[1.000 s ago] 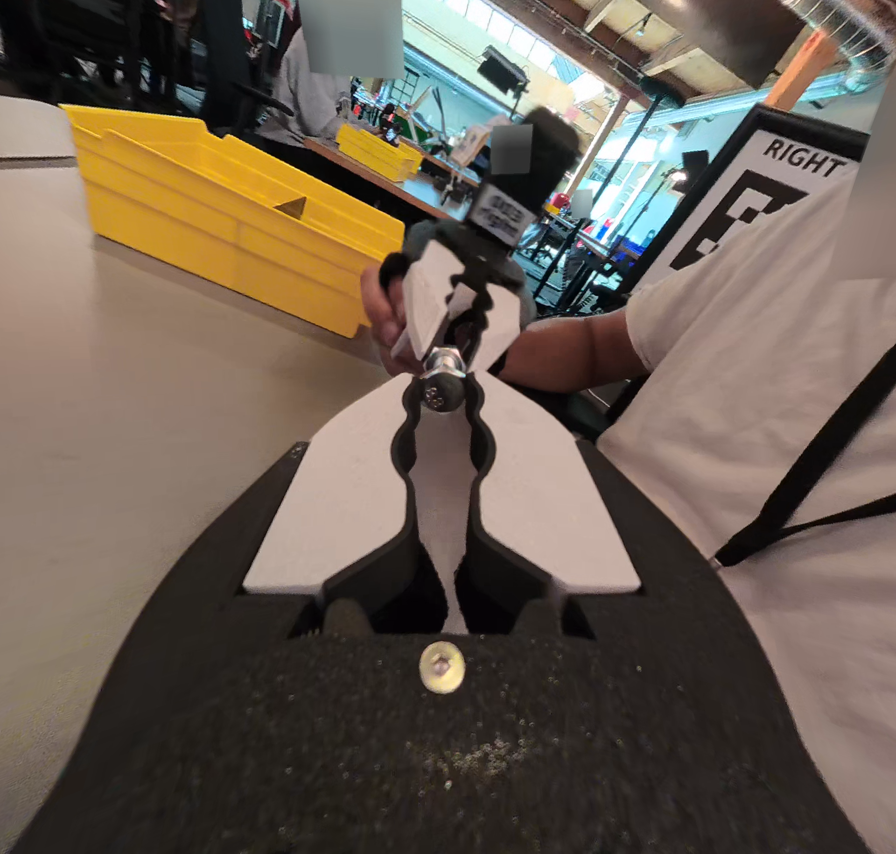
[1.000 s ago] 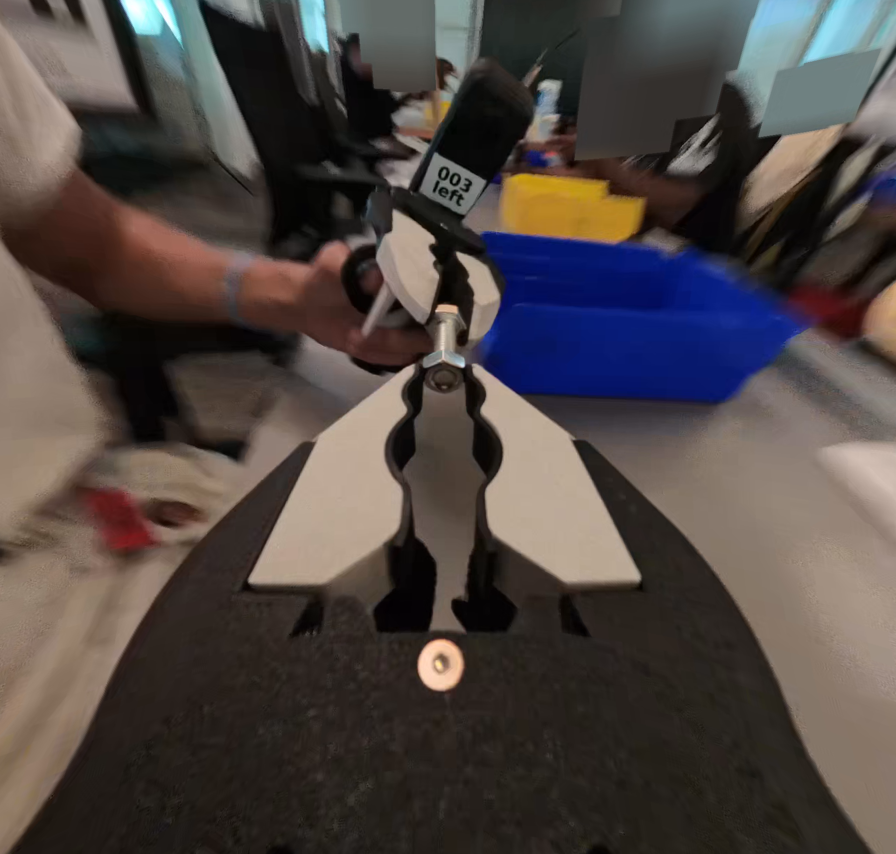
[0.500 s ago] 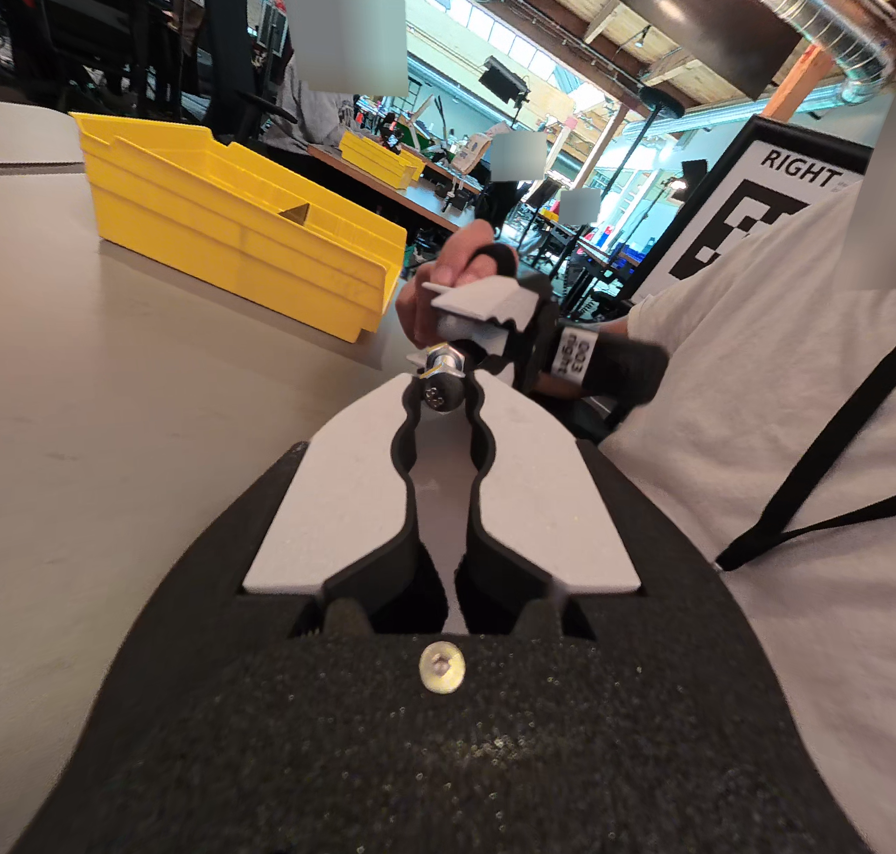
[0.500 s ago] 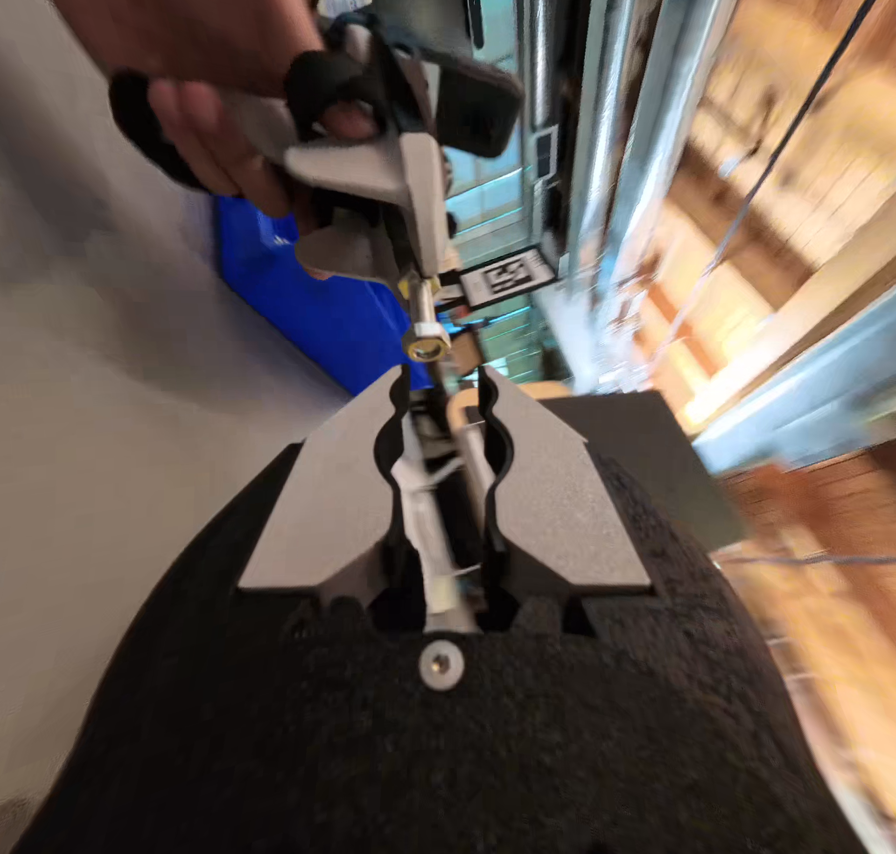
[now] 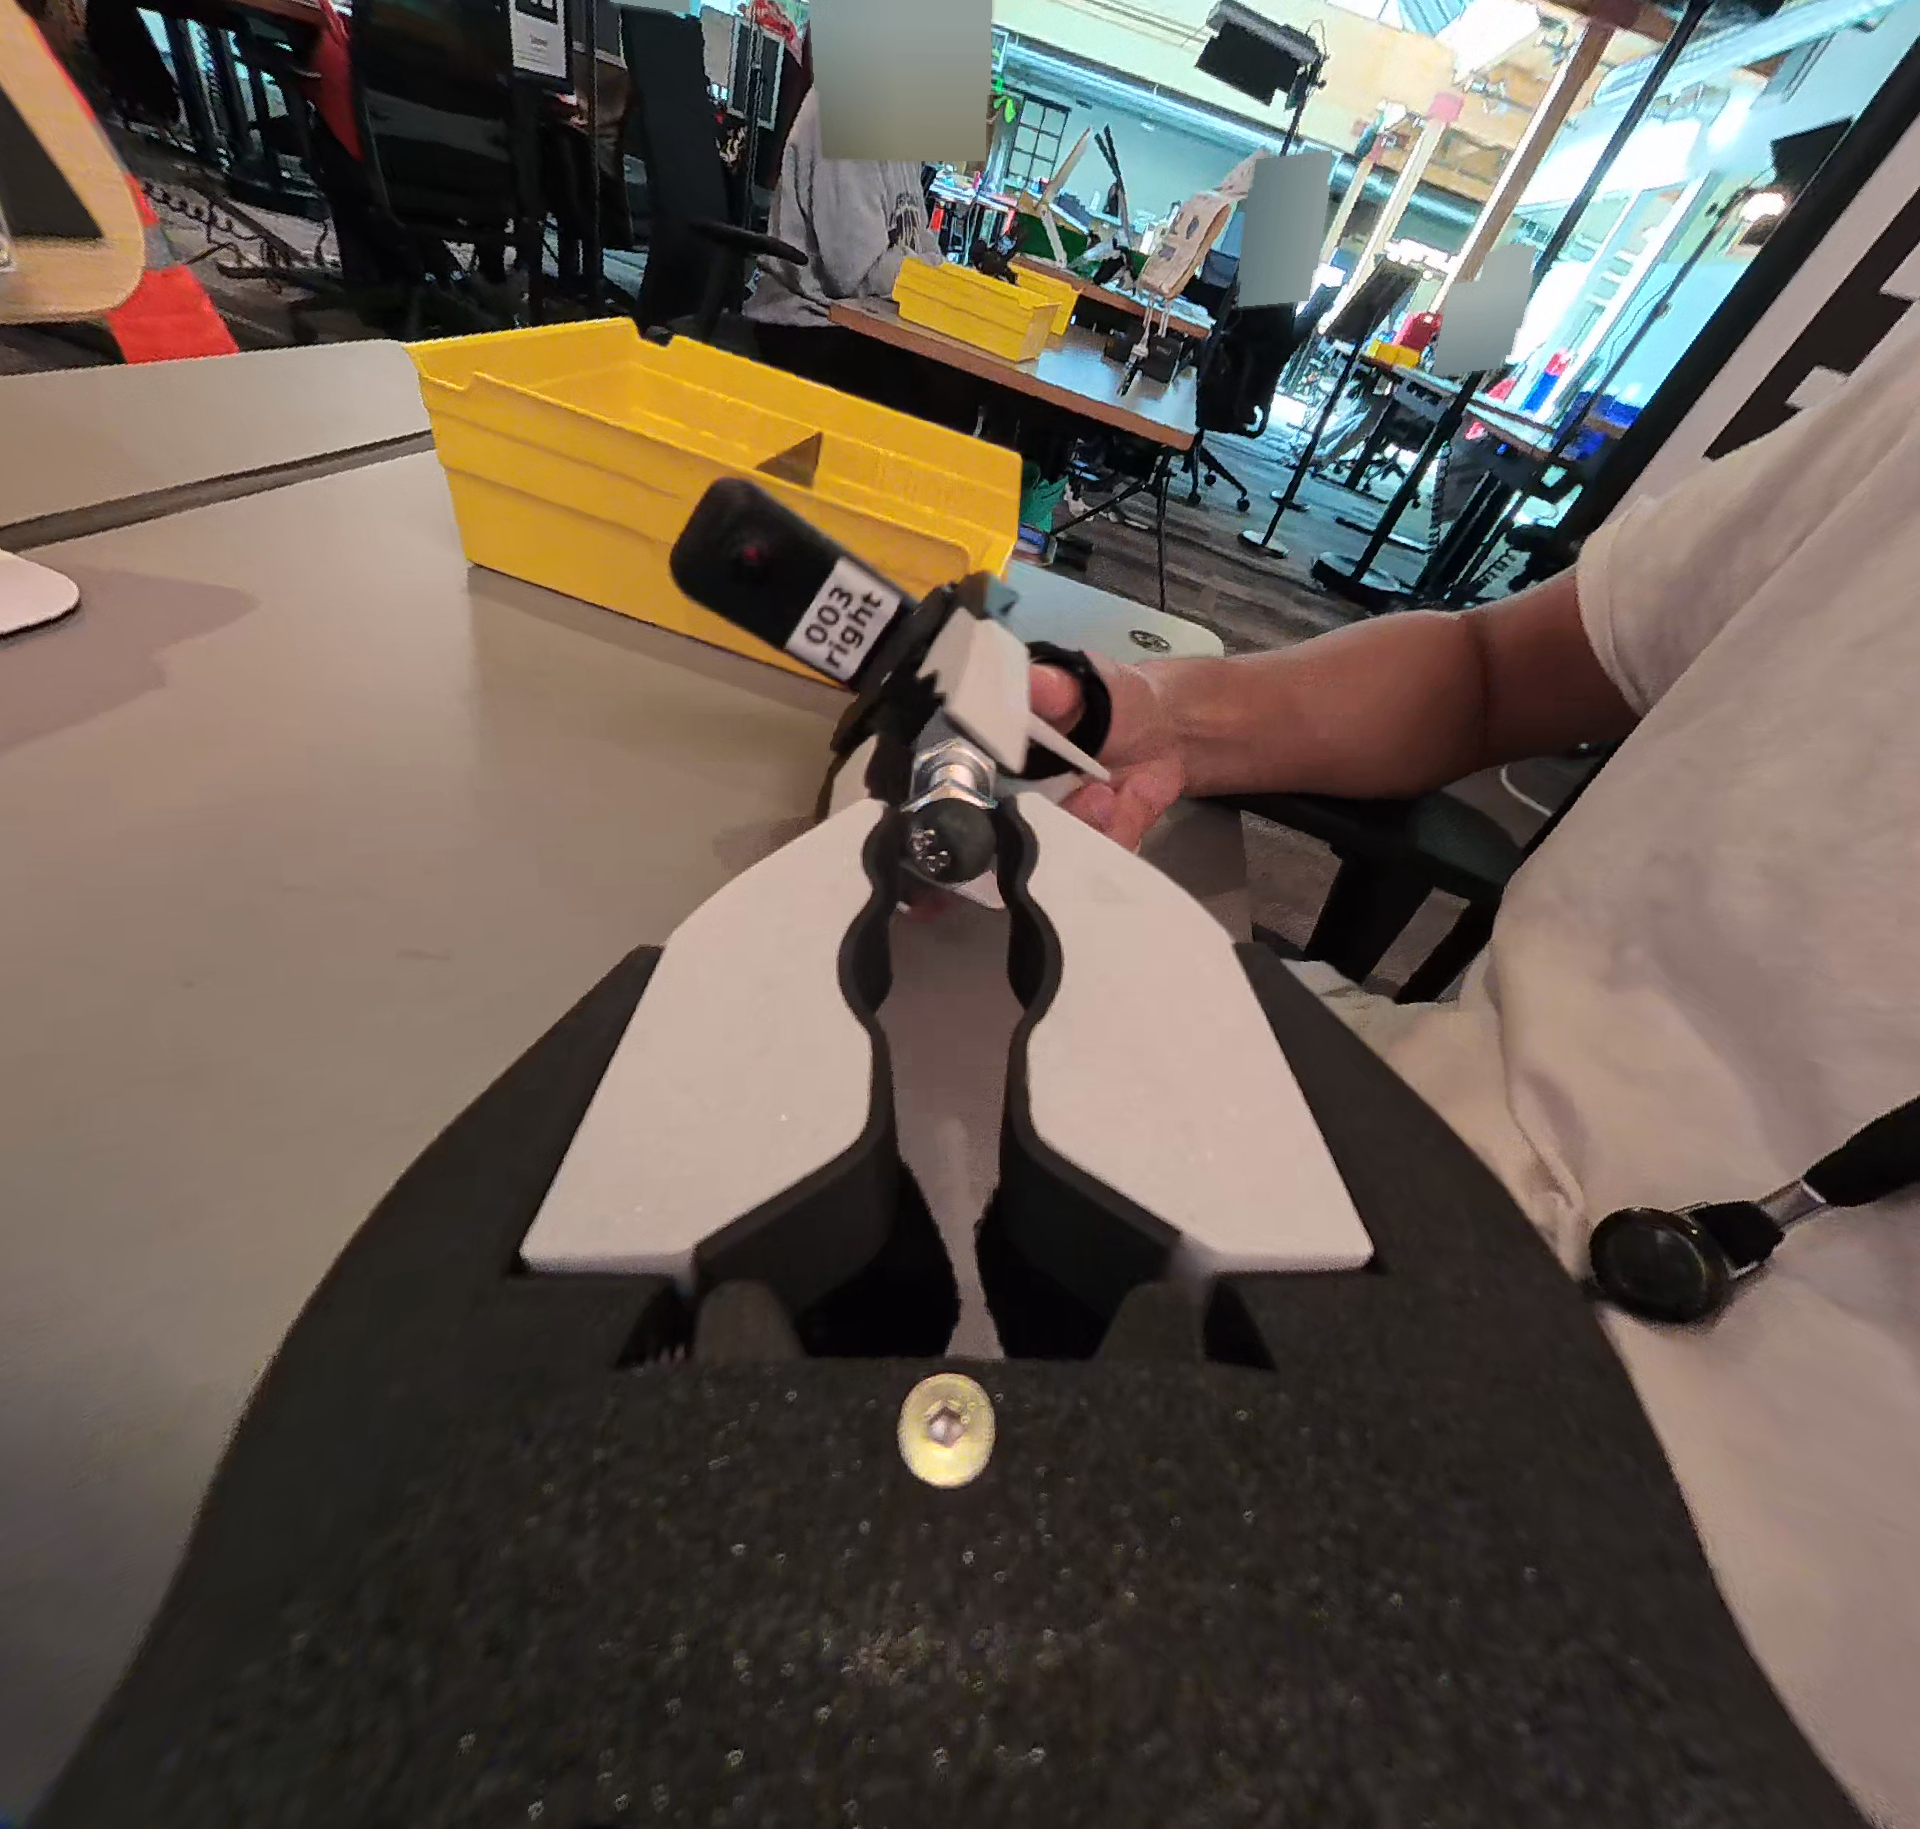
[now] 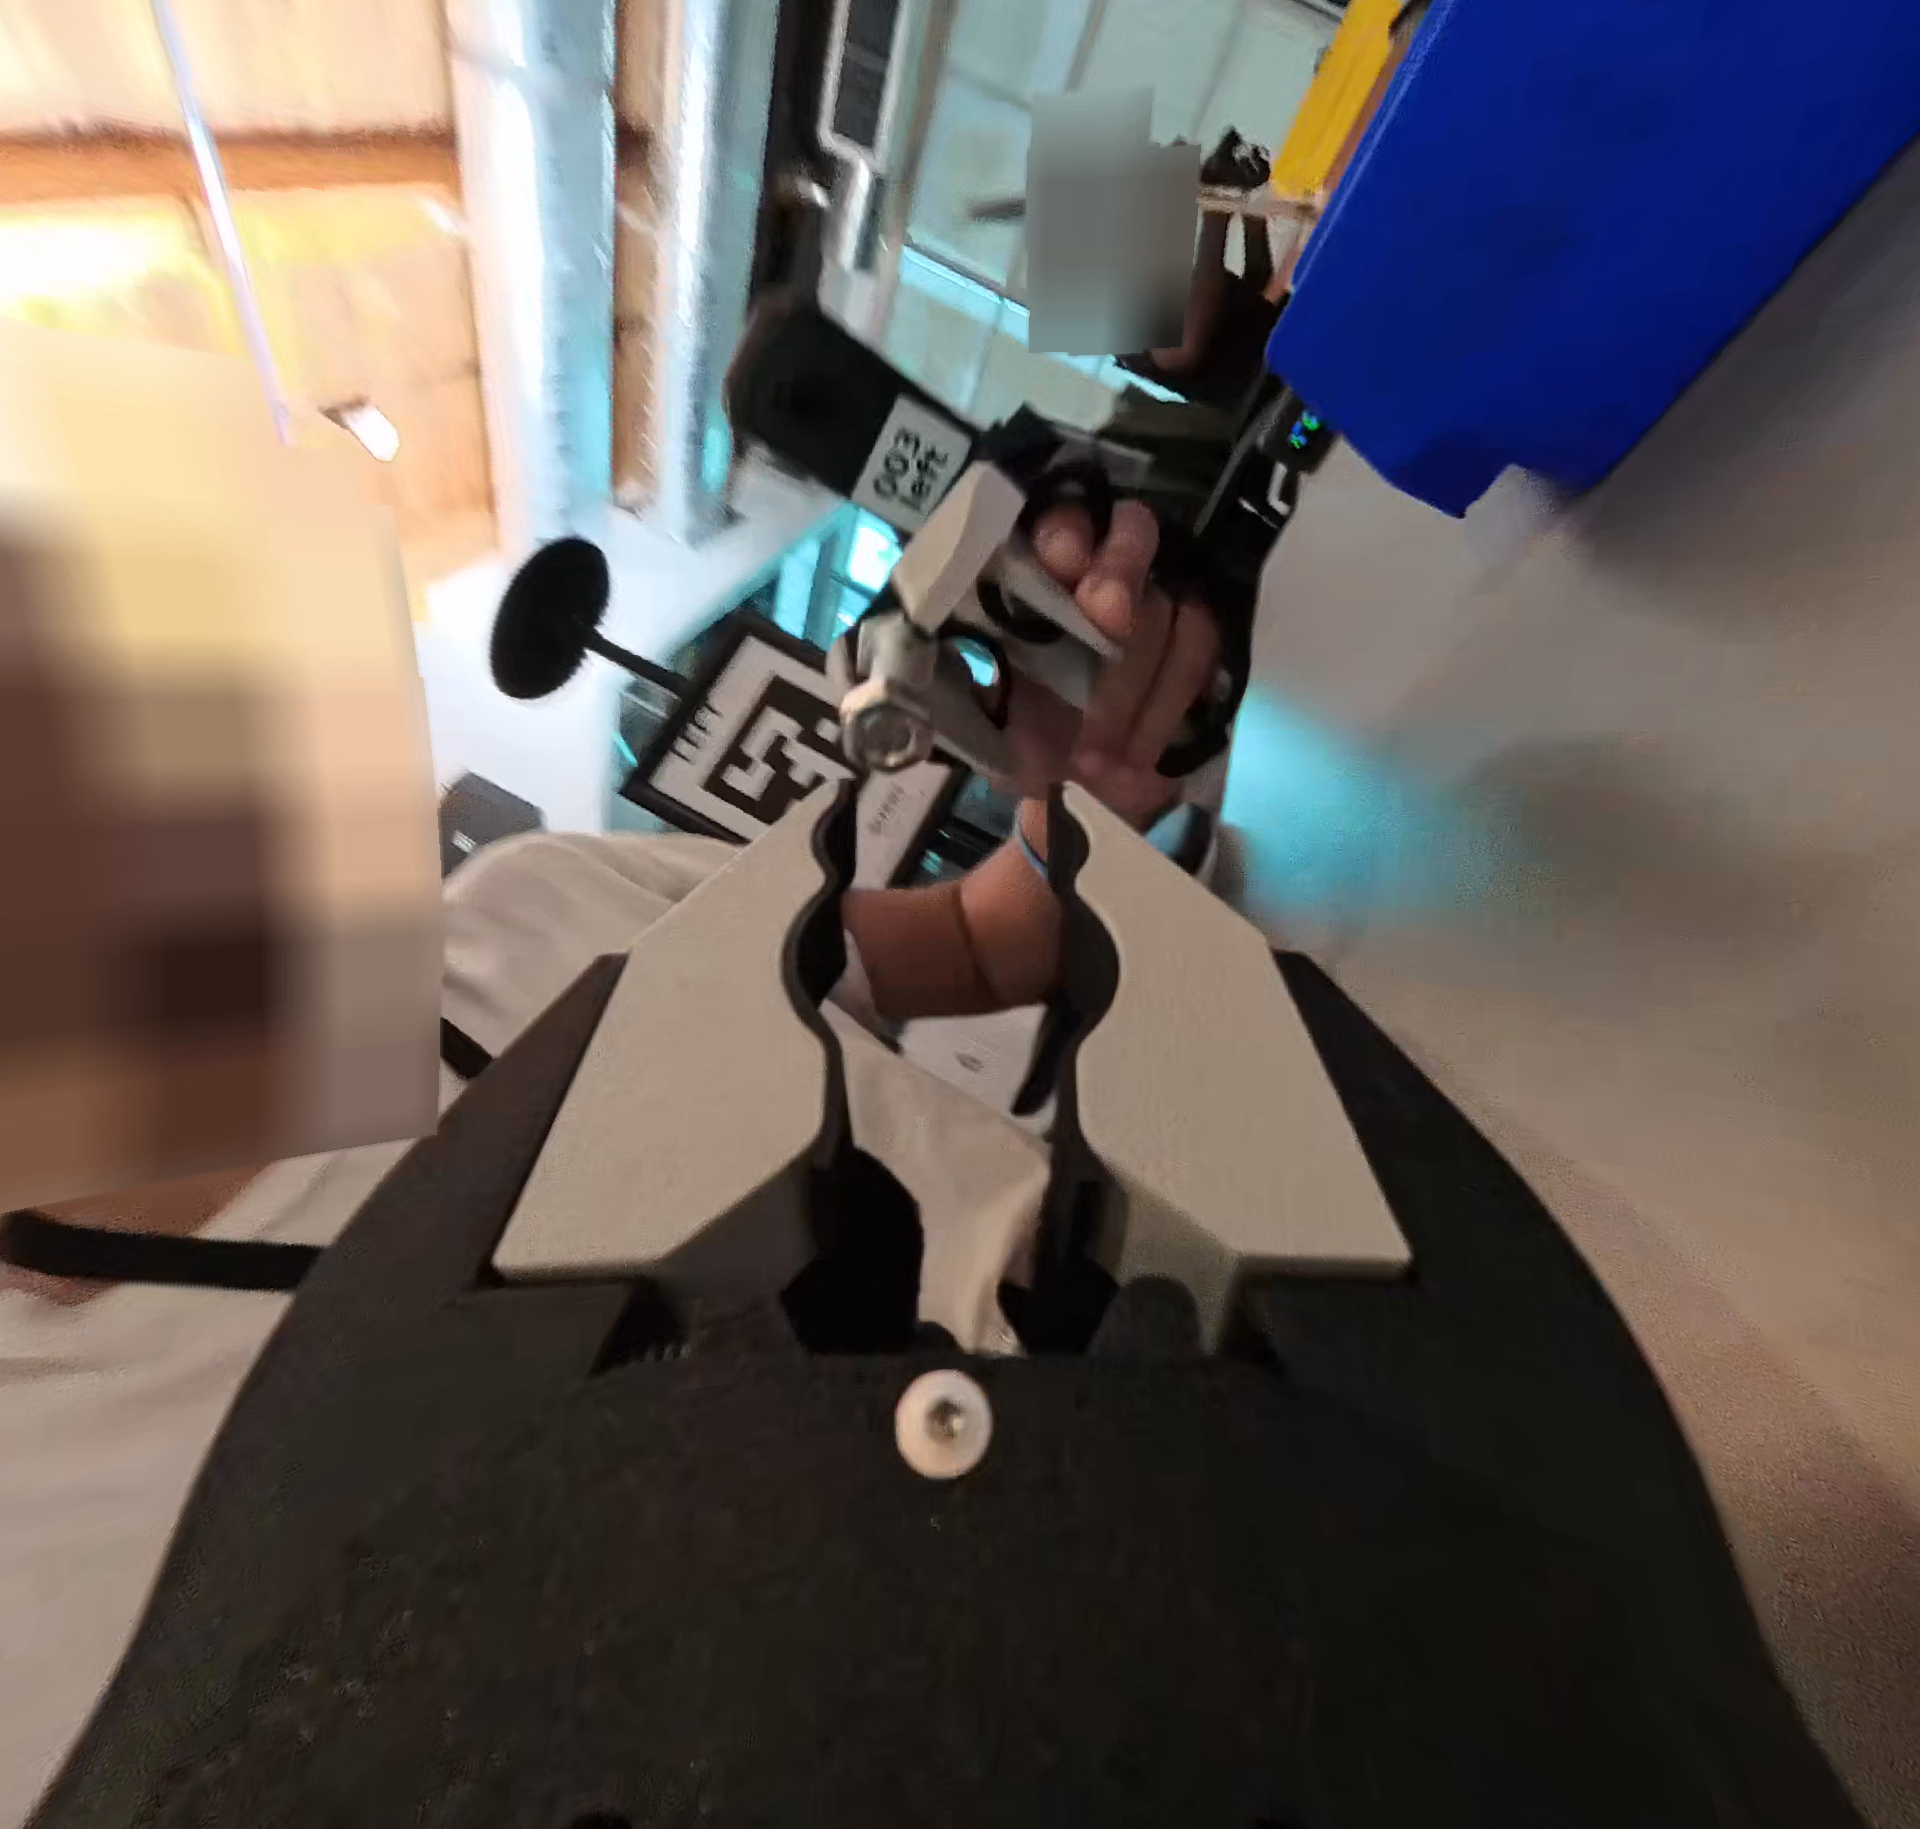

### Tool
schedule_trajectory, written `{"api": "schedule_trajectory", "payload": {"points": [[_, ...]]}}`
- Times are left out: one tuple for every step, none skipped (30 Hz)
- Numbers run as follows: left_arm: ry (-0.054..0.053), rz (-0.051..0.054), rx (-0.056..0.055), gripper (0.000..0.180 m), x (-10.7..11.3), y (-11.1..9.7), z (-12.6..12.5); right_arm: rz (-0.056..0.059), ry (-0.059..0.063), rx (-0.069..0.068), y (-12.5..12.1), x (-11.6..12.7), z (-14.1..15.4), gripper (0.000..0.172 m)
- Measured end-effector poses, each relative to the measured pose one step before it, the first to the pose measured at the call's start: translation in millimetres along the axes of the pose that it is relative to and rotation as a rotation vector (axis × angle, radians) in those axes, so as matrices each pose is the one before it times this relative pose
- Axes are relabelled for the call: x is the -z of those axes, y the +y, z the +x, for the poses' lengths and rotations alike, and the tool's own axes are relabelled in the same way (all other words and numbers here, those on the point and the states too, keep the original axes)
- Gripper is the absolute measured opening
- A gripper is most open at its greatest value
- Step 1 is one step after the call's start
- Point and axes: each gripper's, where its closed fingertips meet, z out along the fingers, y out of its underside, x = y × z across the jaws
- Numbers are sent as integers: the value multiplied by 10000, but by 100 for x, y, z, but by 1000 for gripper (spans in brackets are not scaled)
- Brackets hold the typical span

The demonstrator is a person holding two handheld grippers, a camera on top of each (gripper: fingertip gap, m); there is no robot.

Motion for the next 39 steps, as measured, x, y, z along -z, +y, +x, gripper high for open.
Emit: {"api": "schedule_trajectory", "payload": {"points": [[-7,-74,-107,17,-91,76,132,245,-130,-305,-329,177,204,36],[-28,-85,-53,17,-92,131,38,188,-131,-40,-267,82,-44,37],[-75,-55,-49,17,-86,133,-68,54,-108,59,-98,-41,-223,36],[-50,-85,-19,17,-105,191,-75,-89,-77,134,90,-157,-281,37],[-49,-98,-2,17,-102,203,-110,-18,-31,185,-6,-151,-273,37],[-53,-76,-18,17,-92,183,-106,-5,28,175,3,-111,-161,37],[-18,-66,-8,17,-77,154,-46,0,83,152,-3,-60,-30,35],[31,-46,7,17,-76,98,26,112,223,162,-149,50,168,25],[51,28,28,17,-53,-16,68,16,257,234,-25,72,229,16],[17,4,41,17,-59,-24,19,-7,110,304,-37,57,-46,16],[-24,-9,3,17,-36,23,-37,-11,196,379,-85,29,-27,16],[-5,16,15,17,-14,-5,-10,-66,229,523,-46,8,-61,16],[52,30,89,17,0,-14,14,-105,305,718,-43,-19,-107,16],[97,52,133,17,32,-52,47,-169,400,958,-1,-27,-150,16],[130,89,156,17,38,-79,63,-210,486,1199,-31,-27,-204,16],[167,110,190,17,18,-110,112,-262,570,1429,-17,-12,-221,17],[205,122,212,17,21,-144,141,-373,611,1618,77,-1,-253,17],[213,110,208,17,10,-120,172,-442,669,1787,146,-2,-233,17],[174,71,158,17,-38,-55,131,-440,705,1836,126,28,-216,17],[141,20,109,17,-64,25,132,-414,706,1885,102,60,-201,16],[71,-26,67,17,-78,87,55,-392,792,1877,78,80,-54,16],[10,-46,25,17,-91,115,-19,-406,810,1853,87,76,15,16],[18,-46,41,17,-75,105,-23,-415,774,1826,74,62,-12,17],[42,-18,71,17,-56,63,-16,-365,768,1783,2,52,60,17],[52,13,75,17,-15,14,-5,-339,699,1659,-23,19,53,17],[26,27,70,17,16,-7,-32,-316,586,1444,30,-44,53,16],[9,19,57,17,23,-6,-59,-253,410,1100,28,-65,22,16],[2,26,44,17,58,-28,-63,-149,227,641,21,-70,-2,17],[11,43,38,17,54,-68,-22,-48,120,156,-14,-55,65,17],[24,70,28,17,64,-122,13,34,41,-358,-46,-72,138,17],[-21,77,9,17,89,-159,-26,58,-177,-878,13,-132,-2,17],[-64,10,-34,17,88,-54,-89,68,-351,-1073,7,-98,-127,17],[-77,12,-43,17,111,-35,-95,225,-269,-1112,-134,2,52,22],[-105,69,-37,17,157,-129,-134,241,-289,-1183,-158,64,140,26],[-116,105,-40,17,187,-205,-151,143,-336,-1253,15,-23,149,30],[-90,89,-34,17,203,-208,-139,74,-257,-1406,222,-113,347,33],[-86,73,-28,17,205,-195,-143,44,-349,-1600,376,-194,313,32],[-116,100,-47,17,212,-221,-176,-128,-688,-1687,622,-293,-70,33],[-61,85,-32,17,191,-189,-109,-150,-775,-1708,640,-300,-127,36]]}}
